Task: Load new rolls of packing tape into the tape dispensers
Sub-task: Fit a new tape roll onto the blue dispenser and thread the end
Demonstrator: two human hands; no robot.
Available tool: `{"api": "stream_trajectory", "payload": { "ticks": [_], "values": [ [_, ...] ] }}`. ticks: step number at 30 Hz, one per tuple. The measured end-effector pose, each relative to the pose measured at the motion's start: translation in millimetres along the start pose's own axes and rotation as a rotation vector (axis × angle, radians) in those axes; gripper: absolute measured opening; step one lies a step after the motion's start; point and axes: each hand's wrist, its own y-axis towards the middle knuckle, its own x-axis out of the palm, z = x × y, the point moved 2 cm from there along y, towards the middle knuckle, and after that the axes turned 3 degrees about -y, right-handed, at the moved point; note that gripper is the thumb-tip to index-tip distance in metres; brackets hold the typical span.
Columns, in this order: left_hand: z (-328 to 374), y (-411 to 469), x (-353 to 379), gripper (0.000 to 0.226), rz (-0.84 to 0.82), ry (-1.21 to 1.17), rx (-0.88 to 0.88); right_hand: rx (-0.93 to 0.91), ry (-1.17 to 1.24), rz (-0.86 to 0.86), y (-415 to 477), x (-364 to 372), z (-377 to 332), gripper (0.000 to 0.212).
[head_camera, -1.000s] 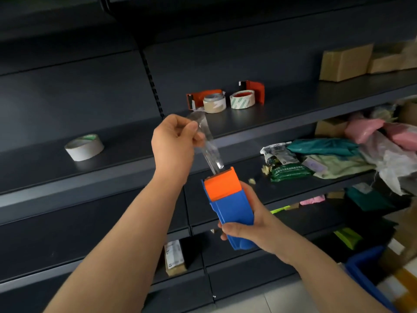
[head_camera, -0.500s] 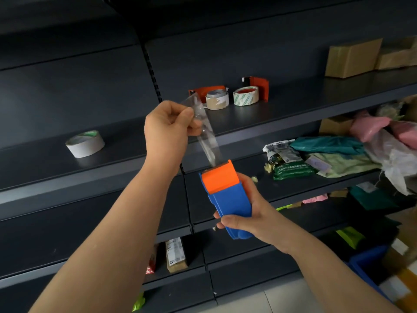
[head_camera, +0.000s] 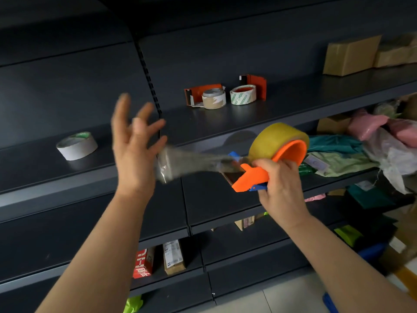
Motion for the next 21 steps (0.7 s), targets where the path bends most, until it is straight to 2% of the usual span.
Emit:
{"api": "stream_trajectory", "payload": {
  "ticks": [2, 3, 5, 7, 9, 11, 14, 17, 21],
  "values": [
    [3, 6, -10, 0.040, 0.111, -0.022, -0.103, -0.073, -0.069, 0.031, 2, -2, 5, 0.063],
    [5, 7, -10, 0.040, 0.074, 0.019, -0.162, -0.112, -0.105, 0.036, 3, -3, 6, 0.055],
    [13, 5, -2, 0.046, -0.111, 0.161, -0.287, -0.175, -0.145, 0.036, 7, -5, 5, 0.037],
    [24, -4, 14, 0.052, -0.358, 0.357, -0.361, -0.209, -0.166, 0.029, 12, -5, 3, 0.028],
    [33, -13, 28, 0.054, -0.561, 0.527, -0.363, -0.230, -0.193, 0.019, 13, -5, 2, 0.029],
    [36, -20, 37, 0.054, -0.664, 0.662, -0.358, -0.240, -0.233, 0.019, 12, -5, 0, 0.033],
    [35, -23, 39, 0.062, -0.743, 0.816, -0.407, -0.240, -0.272, 0.013, 9, -7, -2, 0.031],
    [41, -22, 34, 0.074, -0.844, 0.823, -0.551, -0.240, -0.308, 0.025, 9, -11, -2, 0.033],
    [48, -12, 22, 0.078, -0.804, 0.858, -0.580, -0.283, -0.350, 0.026, 9, -10, 1, 0.032]
  ]
}}
